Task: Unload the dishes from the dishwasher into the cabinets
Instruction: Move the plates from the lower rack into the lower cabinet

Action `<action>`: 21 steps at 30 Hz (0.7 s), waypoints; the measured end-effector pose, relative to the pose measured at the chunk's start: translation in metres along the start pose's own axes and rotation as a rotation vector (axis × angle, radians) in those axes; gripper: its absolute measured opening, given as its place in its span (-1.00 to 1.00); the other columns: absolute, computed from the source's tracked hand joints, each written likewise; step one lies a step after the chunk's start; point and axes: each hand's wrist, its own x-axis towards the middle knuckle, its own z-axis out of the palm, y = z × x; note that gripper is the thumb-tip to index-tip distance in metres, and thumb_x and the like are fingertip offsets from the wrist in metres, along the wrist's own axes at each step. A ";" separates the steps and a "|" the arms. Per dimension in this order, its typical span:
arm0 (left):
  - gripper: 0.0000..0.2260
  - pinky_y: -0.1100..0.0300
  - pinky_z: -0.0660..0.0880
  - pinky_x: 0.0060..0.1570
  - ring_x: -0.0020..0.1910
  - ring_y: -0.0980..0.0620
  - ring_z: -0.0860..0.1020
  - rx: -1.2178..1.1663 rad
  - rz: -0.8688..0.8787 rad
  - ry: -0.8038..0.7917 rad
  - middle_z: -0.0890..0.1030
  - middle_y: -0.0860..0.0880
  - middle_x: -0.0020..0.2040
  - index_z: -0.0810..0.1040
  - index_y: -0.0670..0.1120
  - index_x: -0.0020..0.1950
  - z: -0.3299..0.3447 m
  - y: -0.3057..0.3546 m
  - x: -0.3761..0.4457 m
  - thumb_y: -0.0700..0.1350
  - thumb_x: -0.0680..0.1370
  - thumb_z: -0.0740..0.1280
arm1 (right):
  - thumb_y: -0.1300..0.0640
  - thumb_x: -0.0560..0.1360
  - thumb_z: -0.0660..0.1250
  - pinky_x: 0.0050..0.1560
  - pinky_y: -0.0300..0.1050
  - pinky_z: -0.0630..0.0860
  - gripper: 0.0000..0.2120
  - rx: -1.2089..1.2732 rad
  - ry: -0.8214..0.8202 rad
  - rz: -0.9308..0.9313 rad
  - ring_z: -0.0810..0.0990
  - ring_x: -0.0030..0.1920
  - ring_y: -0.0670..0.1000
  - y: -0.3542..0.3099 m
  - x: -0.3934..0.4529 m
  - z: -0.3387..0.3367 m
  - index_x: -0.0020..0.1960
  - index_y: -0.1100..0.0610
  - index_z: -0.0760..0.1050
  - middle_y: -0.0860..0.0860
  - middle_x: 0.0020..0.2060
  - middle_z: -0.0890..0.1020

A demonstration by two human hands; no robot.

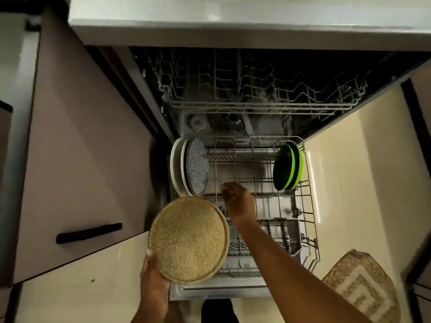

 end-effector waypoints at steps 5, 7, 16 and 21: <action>-0.66 -0.27 0.39 0.32 0.23 -0.15 0.55 0.007 -0.060 -0.029 0.59 -0.11 0.26 0.47 -0.01 0.37 -0.016 -0.003 0.003 0.06 0.67 0.11 | 0.03 0.53 0.43 0.01 -0.10 0.65 -0.75 -0.197 -0.101 -0.200 0.71 -0.06 -0.05 -0.029 0.023 0.054 0.17 0.09 0.66 0.04 0.00 0.74; -0.66 -0.27 0.40 0.31 0.22 -0.13 0.56 0.022 -0.072 -0.051 0.60 -0.09 0.23 0.47 0.01 0.35 -0.018 -0.002 0.008 0.10 0.66 0.10 | -0.01 0.51 0.44 0.01 -0.02 0.64 -0.72 -0.238 -0.106 -0.192 0.71 -0.04 0.05 -0.040 0.039 0.075 0.13 0.12 0.67 0.09 -0.02 0.74; -0.61 -0.19 0.38 0.35 0.27 -0.11 0.54 0.019 -0.084 -0.156 0.57 -0.07 0.30 0.39 -0.04 0.44 -0.023 0.002 0.012 0.08 0.66 0.10 | 0.07 0.44 0.49 -0.11 -0.06 0.65 -0.89 -0.269 -0.002 -0.010 0.71 -0.15 0.06 -0.040 0.064 0.117 -0.07 0.08 0.71 0.05 -0.18 0.73; -0.58 -0.18 0.38 0.35 0.28 -0.13 0.53 0.018 -0.090 -0.169 0.56 -0.10 0.32 0.38 -0.05 0.46 -0.026 0.004 0.013 0.09 0.65 0.11 | 0.17 0.50 0.40 -0.16 -0.06 0.64 -0.91 -0.256 0.056 -0.051 0.69 -0.19 0.07 -0.043 0.056 0.104 -0.07 0.09 0.69 0.07 -0.18 0.73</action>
